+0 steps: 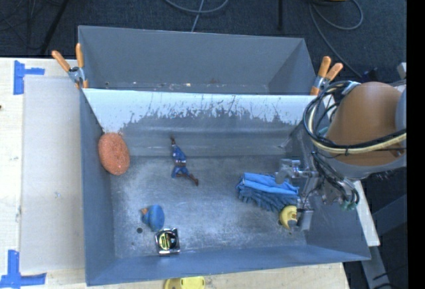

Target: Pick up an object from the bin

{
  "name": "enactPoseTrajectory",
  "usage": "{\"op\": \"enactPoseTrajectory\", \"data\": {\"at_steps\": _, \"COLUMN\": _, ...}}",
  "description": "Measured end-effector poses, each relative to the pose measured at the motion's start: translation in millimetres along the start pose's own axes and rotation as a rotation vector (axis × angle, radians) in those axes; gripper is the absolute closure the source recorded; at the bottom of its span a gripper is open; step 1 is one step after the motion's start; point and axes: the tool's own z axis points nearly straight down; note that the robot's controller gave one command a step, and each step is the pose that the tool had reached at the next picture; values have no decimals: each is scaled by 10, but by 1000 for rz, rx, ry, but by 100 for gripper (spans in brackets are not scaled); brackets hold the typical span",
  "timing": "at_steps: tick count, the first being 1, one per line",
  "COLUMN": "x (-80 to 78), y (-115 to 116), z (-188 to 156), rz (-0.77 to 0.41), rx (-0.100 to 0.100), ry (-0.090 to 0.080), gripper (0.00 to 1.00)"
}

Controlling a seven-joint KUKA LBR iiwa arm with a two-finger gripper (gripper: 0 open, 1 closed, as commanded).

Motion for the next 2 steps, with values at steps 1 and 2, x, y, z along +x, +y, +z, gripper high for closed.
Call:
{"op": "enactPoseTrajectory", "data": {"at_steps": 1, "x": -56, "y": 15, "z": 374, "rz": 93, "rx": 1, "ry": -1, "gripper": 100}}
{"op": "enactPoseTrajectory", "data": {"at_steps": 2, "x": -56, "y": 17, "z": 374, "rz": 91, "rx": 1, "ry": -1, "gripper": 0}}
